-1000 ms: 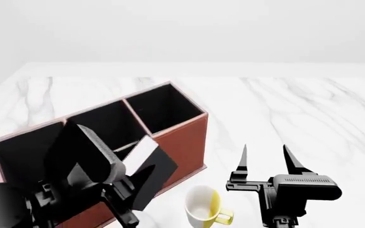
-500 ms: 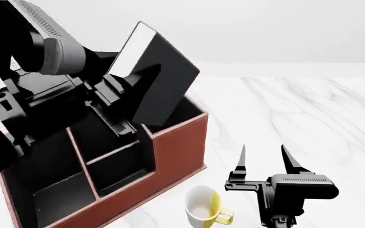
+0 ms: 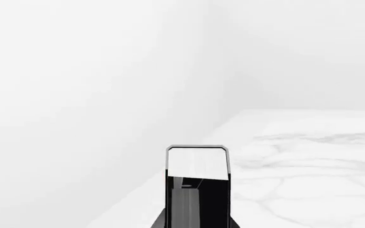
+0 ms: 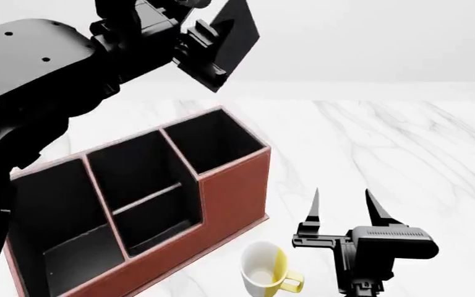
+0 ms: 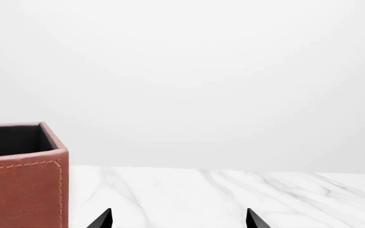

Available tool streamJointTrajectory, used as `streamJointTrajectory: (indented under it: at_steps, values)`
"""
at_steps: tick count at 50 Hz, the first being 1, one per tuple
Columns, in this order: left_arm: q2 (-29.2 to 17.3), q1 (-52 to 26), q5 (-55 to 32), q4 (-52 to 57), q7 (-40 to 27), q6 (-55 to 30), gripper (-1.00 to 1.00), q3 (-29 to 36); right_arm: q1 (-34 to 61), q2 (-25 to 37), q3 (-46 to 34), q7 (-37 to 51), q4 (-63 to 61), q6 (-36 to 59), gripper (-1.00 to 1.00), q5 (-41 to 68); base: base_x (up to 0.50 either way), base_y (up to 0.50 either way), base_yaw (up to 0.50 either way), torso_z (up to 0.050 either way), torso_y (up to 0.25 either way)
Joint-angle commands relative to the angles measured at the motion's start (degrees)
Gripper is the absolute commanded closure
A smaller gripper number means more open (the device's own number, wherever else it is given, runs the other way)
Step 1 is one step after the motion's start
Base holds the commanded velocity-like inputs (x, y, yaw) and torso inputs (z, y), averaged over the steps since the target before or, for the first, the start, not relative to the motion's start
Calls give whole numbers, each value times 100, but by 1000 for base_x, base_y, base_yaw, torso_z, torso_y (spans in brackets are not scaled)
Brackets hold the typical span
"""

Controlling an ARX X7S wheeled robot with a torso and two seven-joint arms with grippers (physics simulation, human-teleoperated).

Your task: Pick up the book and place it in the right compartment of the caddy.

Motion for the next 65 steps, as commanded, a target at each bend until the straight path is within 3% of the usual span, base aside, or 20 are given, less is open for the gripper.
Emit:
streamJointTrajectory:
  at_steps: [1,8,22,42,53,65]
  values:
    - [251,-563,1165,-1113,1318,502,100,1436,10,-32,-32,61,91,-58,-100,18,0,0,0,0,0]
    - [478,-820,1506,-1942,1755,643,100,1903,1,-54,-61,114,50,-21,-100,30,0,0,0,0,3]
    - [821,-974,1927,-2960,1774,1120,100,2126,-37,-17,-72,172,-19,-1,-100,81,0,0,0,0,1]
    - [859,-746,2190,-3288,1927,1312,100,2545,-29,-2,-143,220,43,-19,-100,110,0,0,0,0,2]
    - [707,-1001,1369,-2915,2202,687,100,1881,-60,9,-193,252,44,-34,-100,107,0,0,0,0,2]
    - [942,-1281,954,-3529,2260,520,100,1367,-50,31,-228,271,58,-25,-100,134,0,0,0,0,1]
